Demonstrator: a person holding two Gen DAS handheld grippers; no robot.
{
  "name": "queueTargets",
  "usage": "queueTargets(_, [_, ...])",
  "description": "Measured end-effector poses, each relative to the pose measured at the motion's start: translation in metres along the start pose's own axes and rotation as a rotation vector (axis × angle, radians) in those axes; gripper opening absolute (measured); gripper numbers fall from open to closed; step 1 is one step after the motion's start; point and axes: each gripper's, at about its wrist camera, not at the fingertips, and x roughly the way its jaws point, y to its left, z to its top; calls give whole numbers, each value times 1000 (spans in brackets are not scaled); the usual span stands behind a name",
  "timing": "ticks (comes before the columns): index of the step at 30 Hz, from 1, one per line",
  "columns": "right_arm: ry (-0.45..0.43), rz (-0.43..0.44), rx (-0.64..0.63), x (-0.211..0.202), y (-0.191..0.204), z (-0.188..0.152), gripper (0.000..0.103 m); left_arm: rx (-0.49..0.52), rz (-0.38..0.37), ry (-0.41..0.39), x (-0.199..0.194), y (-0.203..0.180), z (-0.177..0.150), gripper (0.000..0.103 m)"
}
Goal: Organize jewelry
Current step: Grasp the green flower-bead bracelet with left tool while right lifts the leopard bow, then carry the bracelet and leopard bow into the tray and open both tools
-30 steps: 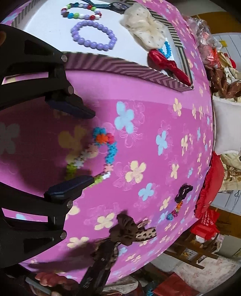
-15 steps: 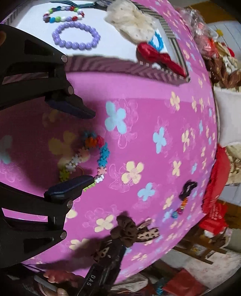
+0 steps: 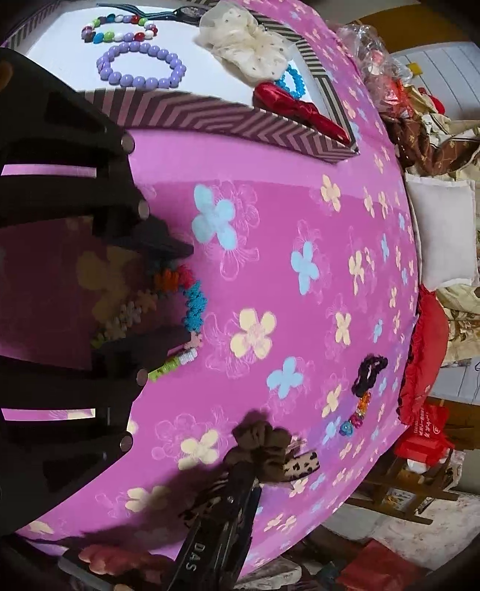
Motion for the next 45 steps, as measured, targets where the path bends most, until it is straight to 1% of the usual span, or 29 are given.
queueTargets(1, [-1,-6,-6,0,2,0,41,2,10,-5,0,-2,0,31])
queueTargets(2, [2,-7,-12,1,4,1,37,-6,3,-11,-1,-2,0,22])
queueTargets(3, [6,-3,-14,1,5,1,31,-22,-10,-11,-2,-1,0,20])
queueTargets(4, [9,-1,-14,1,7,2,28,-50,-35,-10,-3,1,0,19])
queueTargets(6, [2,-16,-22,-3,11,4,27,-76,-47,-31,-9,5,0,16])
queueTargets(9, [-16,-33,-43,-14,17,7,26,-114,-90,-58,-29,13,0,16])
queueTargets(12, [-39,-45,-68,-27,27,9,26,-148,-120,-114,-60,26,0,16])
queueTargets(15, [-64,-42,-98,-45,43,14,25,-188,-141,-176,-94,46,-4,16])
queueTargets(18, [-93,-38,-151,-62,67,18,25,-255,-153,-232,-127,75,-12,16])
queueTargets(21, [-119,-15,-206,-76,96,21,25,-323,-153,-266,-147,104,-21,16])
queueTargets(24, [-135,18,-265,-87,126,22,25,-402,-127,-307,-166,136,-35,16])
queueTargets(27, [-142,69,-336,-96,164,20,25,-469,-100,-322,-177,164,-51,16])
queueTargets(29, [-142,98,-370,-100,184,18,25,-508,-75,-322,-179,180,-62,16])
queueTargets(31, [-132,152,-404,-104,211,15,25,-550,-67,-303,-176,194,-71,16])
queueTargets(32, [-126,170,-410,-105,219,13,25,-562,-65,-290,-173,199,-73,16])
queueTargets(36, [-51,287,-427,-97,260,4,25,-571,-62,-227,-159,206,-83,16])
queueTargets(38, [-12,322,-425,-87,274,-2,25,-567,-71,-202,-152,205,-86,16])
queueTargets(40, [29,337,-435,-75,290,-11,25,-563,-62,-180,-147,207,-89,16])
queueTargets(42, [57,334,-457,-64,304,-20,25,-564,-52,-164,-144,210,-91,16])
queueTargets(45, [102,329,-488,-49,316,-31,25,-577,-29,-119,-134,217,-94,16])
